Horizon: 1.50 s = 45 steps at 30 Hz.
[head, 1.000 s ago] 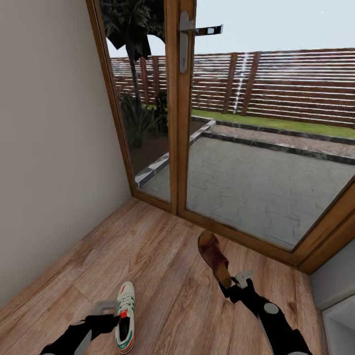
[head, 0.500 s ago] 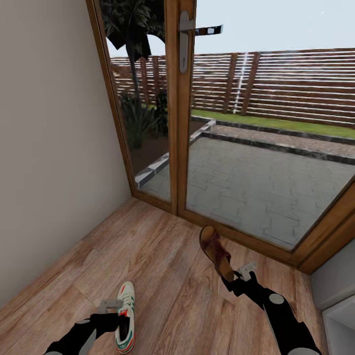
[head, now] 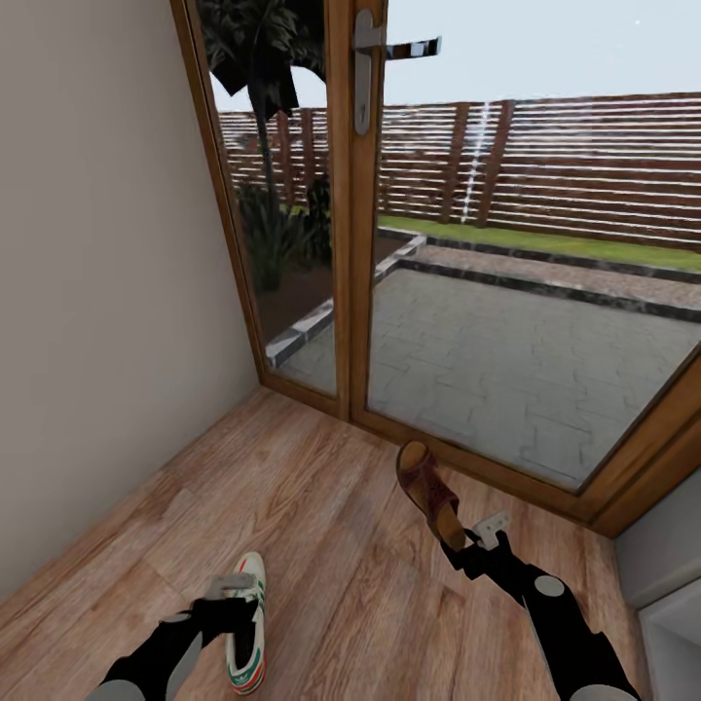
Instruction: Pick up the two gym shoes and the two sandals from the corridor floor and place them onto the hallstand (shoe rack) in the corridor, making sure they are on the rack and not on the floor. Arrange them so the two gym shoes are next to each other and the two sandals are next to each other.
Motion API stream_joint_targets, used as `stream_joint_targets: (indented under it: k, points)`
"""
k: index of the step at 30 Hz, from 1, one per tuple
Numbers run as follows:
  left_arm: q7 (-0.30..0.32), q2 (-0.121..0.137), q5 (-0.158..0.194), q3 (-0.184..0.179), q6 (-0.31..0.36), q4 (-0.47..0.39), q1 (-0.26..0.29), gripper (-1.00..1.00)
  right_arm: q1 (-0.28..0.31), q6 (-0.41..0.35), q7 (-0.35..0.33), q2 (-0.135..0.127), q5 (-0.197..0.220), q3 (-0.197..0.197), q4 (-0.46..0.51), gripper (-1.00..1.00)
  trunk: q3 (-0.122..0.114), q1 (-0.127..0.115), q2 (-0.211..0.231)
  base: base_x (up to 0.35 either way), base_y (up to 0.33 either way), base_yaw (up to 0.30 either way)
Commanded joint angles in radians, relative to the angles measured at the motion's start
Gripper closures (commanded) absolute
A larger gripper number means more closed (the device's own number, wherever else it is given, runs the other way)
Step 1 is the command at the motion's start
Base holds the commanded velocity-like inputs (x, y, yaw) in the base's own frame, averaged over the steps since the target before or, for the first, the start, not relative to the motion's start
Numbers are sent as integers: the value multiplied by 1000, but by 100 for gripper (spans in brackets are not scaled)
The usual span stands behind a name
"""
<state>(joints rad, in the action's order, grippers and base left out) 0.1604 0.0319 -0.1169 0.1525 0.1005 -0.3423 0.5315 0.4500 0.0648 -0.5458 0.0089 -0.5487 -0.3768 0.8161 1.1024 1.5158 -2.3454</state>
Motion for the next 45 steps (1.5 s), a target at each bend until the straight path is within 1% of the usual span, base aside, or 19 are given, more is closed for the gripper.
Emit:
stream_joint_targets:
  k: [1,5,6,10,11,15,22,30,32,33,38,41,45]
  points:
    - [6,-8,-11,8,-3,-5,-2,-100,1,4,-6,1,-6,-5,1,100,4,4,-8,0,0,0]
    - [4,-16,-12,8,-39,-9,-5,-100,1,3,-6,1,-7,-5,1,100,17,19,-36,0,0,0]
    - [2,-18,-12,8,-66,-10,-7,-100,1,3,-6,1,-6,-5,1,100,20,23,-43,0,0,0]
    - [1,-19,-12,8,-126,-7,-10,-100,1,3,-6,2,-6,-5,2,100,35,38,-71,0,0,0]
    - [1,-17,-9,8,-153,-5,-11,-100,1,3,-6,2,-5,-5,2,100,39,42,-78,0,0,0]
    - [0,-16,-5,11,-197,-1,-13,-100,1,3,-6,2,-5,-5,5,100,57,57,-106,0,0,0]
    - [-2,-21,-2,13,-218,1,-16,-100,1,3,-5,2,-5,-3,24,100,90,84,-155,0,0,0]
    - [-5,-20,0,20,-232,2,-17,-100,1,3,-5,2,-5,-3,36,100,133,88,-156,0,0,0]
    - [-14,-19,4,20,-248,3,-18,-100,1,3,-5,2,-5,-3,36,100,144,89,-157,0,0,0]
    - [-30,-18,13,21,-262,3,-19,-100,1,3,-5,2,-5,-3,37,100,150,89,-157,0,0,0]
    - [-53,-18,25,21,-271,3,-21,-100,1,3,-5,2,-5,-2,37,100,177,91,-158,0,0,0]
    - [-55,-22,26,21,-272,3,-19,-100,1,3,-5,2,-5,-1,37,100,193,93,-159,0,0,0]
    - [-59,-24,27,21,-272,12,-19,-100,1,3,-5,3,-5,-1,37,100,195,93,-159,0,0,0]
